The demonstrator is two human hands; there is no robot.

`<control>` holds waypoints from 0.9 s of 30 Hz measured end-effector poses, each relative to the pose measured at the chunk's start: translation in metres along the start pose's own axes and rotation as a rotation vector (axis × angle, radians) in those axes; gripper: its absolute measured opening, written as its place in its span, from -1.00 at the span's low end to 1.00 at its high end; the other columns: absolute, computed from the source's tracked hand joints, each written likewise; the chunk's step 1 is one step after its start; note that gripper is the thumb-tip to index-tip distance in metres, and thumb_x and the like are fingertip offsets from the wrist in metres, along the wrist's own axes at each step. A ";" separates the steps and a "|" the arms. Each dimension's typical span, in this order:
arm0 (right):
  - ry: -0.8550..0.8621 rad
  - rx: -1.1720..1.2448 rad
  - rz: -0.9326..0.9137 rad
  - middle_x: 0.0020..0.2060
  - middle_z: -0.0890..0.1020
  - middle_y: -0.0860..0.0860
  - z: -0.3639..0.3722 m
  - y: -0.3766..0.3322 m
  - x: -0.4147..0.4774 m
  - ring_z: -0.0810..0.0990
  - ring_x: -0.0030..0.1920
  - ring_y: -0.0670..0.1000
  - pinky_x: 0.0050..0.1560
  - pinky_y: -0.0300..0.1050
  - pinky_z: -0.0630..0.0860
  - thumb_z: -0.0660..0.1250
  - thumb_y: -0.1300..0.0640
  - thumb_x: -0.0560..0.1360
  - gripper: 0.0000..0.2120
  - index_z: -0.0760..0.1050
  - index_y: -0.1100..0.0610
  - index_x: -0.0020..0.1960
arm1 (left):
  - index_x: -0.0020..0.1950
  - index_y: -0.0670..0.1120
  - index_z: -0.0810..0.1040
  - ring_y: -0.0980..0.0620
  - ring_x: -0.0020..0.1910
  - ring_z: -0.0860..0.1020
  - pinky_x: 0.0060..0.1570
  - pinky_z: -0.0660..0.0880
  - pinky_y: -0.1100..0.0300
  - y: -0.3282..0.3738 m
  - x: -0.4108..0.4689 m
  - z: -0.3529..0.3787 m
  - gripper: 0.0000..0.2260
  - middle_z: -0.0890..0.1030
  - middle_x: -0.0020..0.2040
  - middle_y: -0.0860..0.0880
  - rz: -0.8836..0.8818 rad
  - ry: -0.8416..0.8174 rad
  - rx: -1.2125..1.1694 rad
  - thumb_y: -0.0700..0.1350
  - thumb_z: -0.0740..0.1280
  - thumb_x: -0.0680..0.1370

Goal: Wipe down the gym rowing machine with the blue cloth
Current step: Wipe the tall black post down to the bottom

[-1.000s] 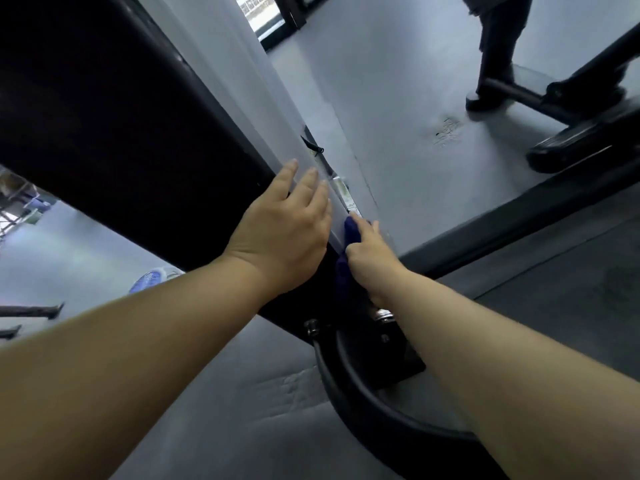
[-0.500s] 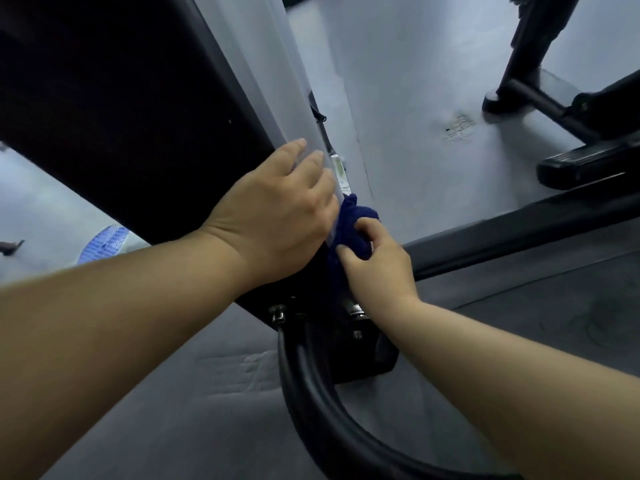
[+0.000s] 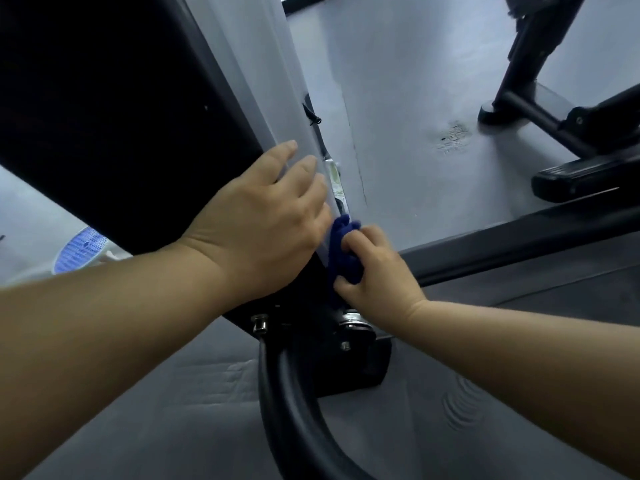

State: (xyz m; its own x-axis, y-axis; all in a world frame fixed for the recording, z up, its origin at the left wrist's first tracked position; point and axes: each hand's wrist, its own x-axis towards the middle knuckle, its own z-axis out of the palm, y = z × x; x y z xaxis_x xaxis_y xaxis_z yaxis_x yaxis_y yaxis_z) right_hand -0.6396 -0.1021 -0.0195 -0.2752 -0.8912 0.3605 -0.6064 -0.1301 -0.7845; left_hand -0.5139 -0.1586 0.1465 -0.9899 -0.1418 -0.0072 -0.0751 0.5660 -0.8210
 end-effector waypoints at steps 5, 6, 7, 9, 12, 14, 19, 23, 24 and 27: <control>-0.173 -0.188 -0.022 0.21 0.34 0.16 0.009 0.025 -0.006 0.50 -0.01 0.25 -0.10 -0.04 0.45 0.42 0.22 0.40 -0.66 0.40 0.14 0.11 | 0.19 -0.27 0.61 -0.33 0.25 0.52 0.35 0.18 -0.21 0.021 -0.001 0.013 -0.48 0.57 0.23 -0.33 0.082 -0.094 0.003 -0.06 -0.05 0.56; -0.163 -0.173 -0.070 0.20 0.35 0.18 0.006 0.026 -0.006 0.51 -0.01 0.25 -0.07 -0.01 0.50 0.43 0.24 0.39 -0.66 0.41 0.16 0.11 | 0.19 -0.28 0.61 -0.33 0.25 0.52 0.35 0.17 -0.21 0.023 0.000 0.013 -0.48 0.57 0.23 -0.33 0.072 -0.109 -0.005 -0.06 -0.05 0.56; -0.146 -0.142 -0.136 0.18 0.38 0.18 0.004 0.025 -0.006 0.51 -0.02 0.23 -0.05 0.00 0.53 0.43 0.25 0.37 -0.66 0.42 0.15 0.10 | 0.18 -0.28 0.61 -0.33 0.25 0.52 0.35 0.16 -0.22 0.023 0.000 0.012 -0.49 0.57 0.23 -0.33 0.064 -0.116 -0.013 -0.06 -0.05 0.56; -0.129 -0.104 -0.239 0.12 0.41 0.18 0.004 0.029 -0.009 0.52 -0.07 0.21 -0.05 -0.02 0.54 0.45 0.26 0.34 -0.64 0.42 0.11 0.08 | 0.18 -0.29 0.60 -0.33 0.25 0.52 0.35 0.16 -0.22 0.023 -0.001 0.012 -0.49 0.57 0.23 -0.34 0.055 -0.107 -0.019 -0.07 -0.04 0.57; -0.237 -0.136 -0.217 0.09 0.43 0.17 0.012 0.042 -0.016 0.56 -0.12 0.26 -0.13 0.06 0.60 0.44 0.25 0.34 -0.69 0.47 0.10 0.04 | 0.17 -0.28 0.60 -0.33 0.25 0.52 0.34 0.19 -0.21 0.024 -0.001 0.014 -0.50 0.56 0.23 -0.34 0.064 -0.089 -0.014 -0.07 -0.04 0.57; -0.395 -0.221 -0.159 0.14 0.41 0.16 0.015 0.053 -0.023 0.56 -0.05 0.29 -0.09 0.11 0.57 0.39 0.22 0.40 -0.76 0.52 0.14 0.05 | 0.17 -0.27 0.60 -0.32 0.24 0.52 0.34 0.21 -0.20 0.027 -0.001 0.017 -0.52 0.57 0.23 -0.32 0.070 -0.083 0.009 -0.07 -0.03 0.57; -0.208 -0.083 -0.191 0.06 0.39 0.15 0.013 0.044 -0.012 0.40 -0.20 0.12 -0.17 -0.08 0.44 0.40 0.28 0.37 -0.73 0.44 0.17 0.03 | 0.23 -0.22 0.57 -0.29 0.29 0.49 0.35 0.20 -0.19 0.028 -0.001 0.022 -0.50 0.55 0.28 -0.28 0.084 -0.075 0.073 -0.03 -0.05 0.57; -0.133 -0.071 -0.231 0.09 0.37 0.09 0.018 0.038 -0.016 0.39 -0.15 0.06 -0.15 -0.13 0.44 0.44 0.30 0.34 -0.54 0.33 -0.01 0.10 | 0.33 -0.15 0.55 -0.23 0.35 0.46 0.38 0.19 -0.19 0.030 -0.003 0.023 -0.45 0.51 0.36 -0.22 0.106 -0.105 0.136 0.03 -0.06 0.56; -0.163 -0.096 -0.241 0.11 0.41 0.13 0.018 0.042 -0.019 0.47 -0.13 0.12 -0.15 -0.09 0.49 0.45 0.30 0.33 -0.51 0.34 -0.03 0.12 | 0.33 -0.15 0.55 -0.23 0.35 0.47 0.38 0.19 -0.18 0.031 -0.003 0.024 -0.45 0.52 0.36 -0.21 0.114 -0.114 0.147 0.04 -0.06 0.55; -0.370 -0.212 -0.186 0.20 0.45 0.16 0.017 0.061 -0.024 0.57 -0.04 0.26 -0.12 -0.03 0.50 0.36 0.28 0.41 -0.61 0.46 0.04 0.20 | 0.29 -0.16 0.59 -0.23 0.33 0.49 0.38 0.21 -0.17 0.033 -0.002 0.024 -0.43 0.55 0.32 -0.21 0.101 -0.101 0.142 0.01 -0.08 0.53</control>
State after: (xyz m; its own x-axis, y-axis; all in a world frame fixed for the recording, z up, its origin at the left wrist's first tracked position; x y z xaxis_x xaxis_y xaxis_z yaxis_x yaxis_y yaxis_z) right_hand -0.6578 -0.0960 -0.0847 0.1139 -0.9613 0.2507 -0.7698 -0.2450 -0.5894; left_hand -0.5117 -0.1591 0.1058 -0.9738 -0.1748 -0.1453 0.0490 0.4627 -0.8852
